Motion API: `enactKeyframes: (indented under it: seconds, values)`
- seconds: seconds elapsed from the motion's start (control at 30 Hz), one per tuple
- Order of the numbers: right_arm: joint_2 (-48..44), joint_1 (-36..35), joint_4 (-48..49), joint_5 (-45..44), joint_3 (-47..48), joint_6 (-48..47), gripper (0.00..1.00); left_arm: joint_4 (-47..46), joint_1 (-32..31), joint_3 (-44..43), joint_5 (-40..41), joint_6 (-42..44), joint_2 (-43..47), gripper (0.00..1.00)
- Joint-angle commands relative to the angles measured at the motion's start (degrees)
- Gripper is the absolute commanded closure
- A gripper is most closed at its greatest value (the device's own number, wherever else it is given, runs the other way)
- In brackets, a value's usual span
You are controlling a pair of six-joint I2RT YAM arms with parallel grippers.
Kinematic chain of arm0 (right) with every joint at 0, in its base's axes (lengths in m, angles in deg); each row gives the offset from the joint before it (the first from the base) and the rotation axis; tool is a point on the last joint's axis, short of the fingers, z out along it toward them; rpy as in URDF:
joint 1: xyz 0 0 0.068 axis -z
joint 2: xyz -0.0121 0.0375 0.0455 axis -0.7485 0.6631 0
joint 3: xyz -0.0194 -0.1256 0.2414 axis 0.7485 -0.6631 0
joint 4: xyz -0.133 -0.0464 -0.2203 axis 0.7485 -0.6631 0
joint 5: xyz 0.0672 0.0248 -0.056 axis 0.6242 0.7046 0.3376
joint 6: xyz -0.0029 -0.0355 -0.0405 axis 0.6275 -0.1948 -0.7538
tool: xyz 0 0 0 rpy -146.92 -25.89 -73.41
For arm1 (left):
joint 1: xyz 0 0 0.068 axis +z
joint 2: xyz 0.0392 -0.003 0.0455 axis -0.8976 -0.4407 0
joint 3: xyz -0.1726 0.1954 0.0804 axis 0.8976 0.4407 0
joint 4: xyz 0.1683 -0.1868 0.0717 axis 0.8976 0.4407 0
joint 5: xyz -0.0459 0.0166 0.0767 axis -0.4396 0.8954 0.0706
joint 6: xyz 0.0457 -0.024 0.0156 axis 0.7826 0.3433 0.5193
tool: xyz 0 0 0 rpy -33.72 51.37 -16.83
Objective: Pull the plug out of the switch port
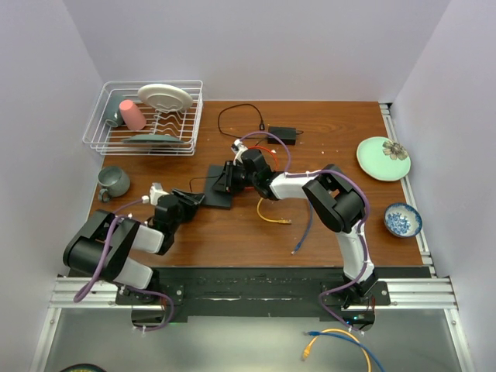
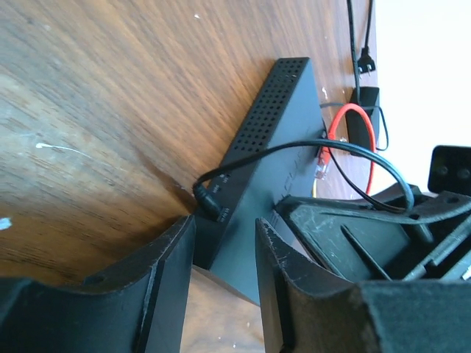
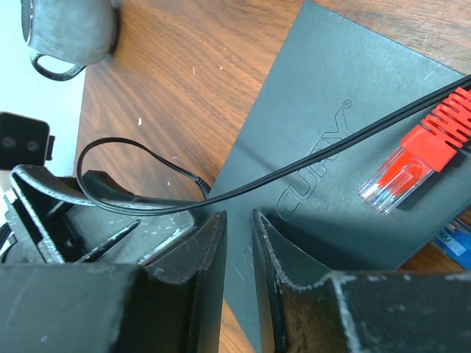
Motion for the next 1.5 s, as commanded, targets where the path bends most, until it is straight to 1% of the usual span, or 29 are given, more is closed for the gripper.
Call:
enactKeyframes:
  seconds: [0.0, 0.17, 0.37, 0.53, 0.6, 0.67, 0.73, 0.77, 1.0, 1.03, 1.1, 1.13, 1.2, 1.4, 1.47]
  values:
    - [0.7, 0.3, -1.4, 0.2, -0.2, -0.6, 0.75, -4.0, -0.6, -0.6, 5.2, -1.9, -0.6, 0.58]
    - [0.8, 0.3, -1.4, 0.3, -0.2, -0.4, 0.75, -1.7, -0.7, -0.7, 8.1, -2.5, 0.7, 0.58]
    - [0.8, 0.3, -1.5, 0.3, -0.5, -0.4, 0.75, -1.4, -1.3, -3.3, 9.4, -3.5, -2.8, 0.6]
    - [0.7, 0.3, -1.6, 0.2, -0.7, -0.4, 0.76, -2.5, -2.3, -3.2, 10.3, -4.4, -5.0, 0.63]
    - [1.0, 0.3, -1.7, 0.2, -0.5, -0.5, 0.76, -2.7, -2.7, -3.1, 10.5, -4.7, -5.7, 0.66]
    - [1.1, 0.3, -1.8, 0.1, -0.4, -0.5, 0.76, -4.2, -2.8, -2.5, 10.3, -4.9, -6.4, 0.72]
    - [1.1, 0.3, -1.8, 0.1, -0.3, -0.4, 0.76, -4.8, -2.8, -2.3, 10.1, -5.2, -6.8, 0.75]
    - [1.2, 0.3, -1.8, 0.2, -0.4, -0.4, 0.76, -4.9, -2.9, -2.2, 10.0, -5.1, -6.9, 0.78]
    - [1.1, 0.3, -2.0, 0.1, -0.5, -0.5, 0.76, -5.5, -2.9, -2.1, 10.0, -5.6, -7.8, 0.85]
    - [1.1, 0.3, -2.2, 0.0, -0.4, -0.7, 0.76, -5.6, -2.9, -2.1, 9.9, -5.6, -7.9, 0.9]
    - [0.8, 0.3, -2.4, -0.2, -0.4, -0.9, 0.76, -5.6, -2.9, -2.0, 9.9, -6.1, -8.4, 0.94]
    - [0.7, 0.3, -2.3, -0.3, -0.5, -0.8, 0.76, -5.7, -2.9, -1.8, 9.9, -6.4, -8.5, 1.0]
    - [0.2, 0.2, -1.5, -0.3, -0.4, -0.5, 0.76, -6.0, -2.9, -1.4, 9.9, -7.7, -9.3, 1.0]
    - [0.5, -0.2, -0.4, 0.8, 1.2, 0.7, 0.76, -15.0, -2.9, 1.5, 7.8, -12.6, -14.3, 1.0]
    - [1.2, -0.4, -0.3, 1.1, 2.1, 0.9, 0.75, -16.3, -2.9, 2.0, 7.5, -13.7, -15.5, 1.0]
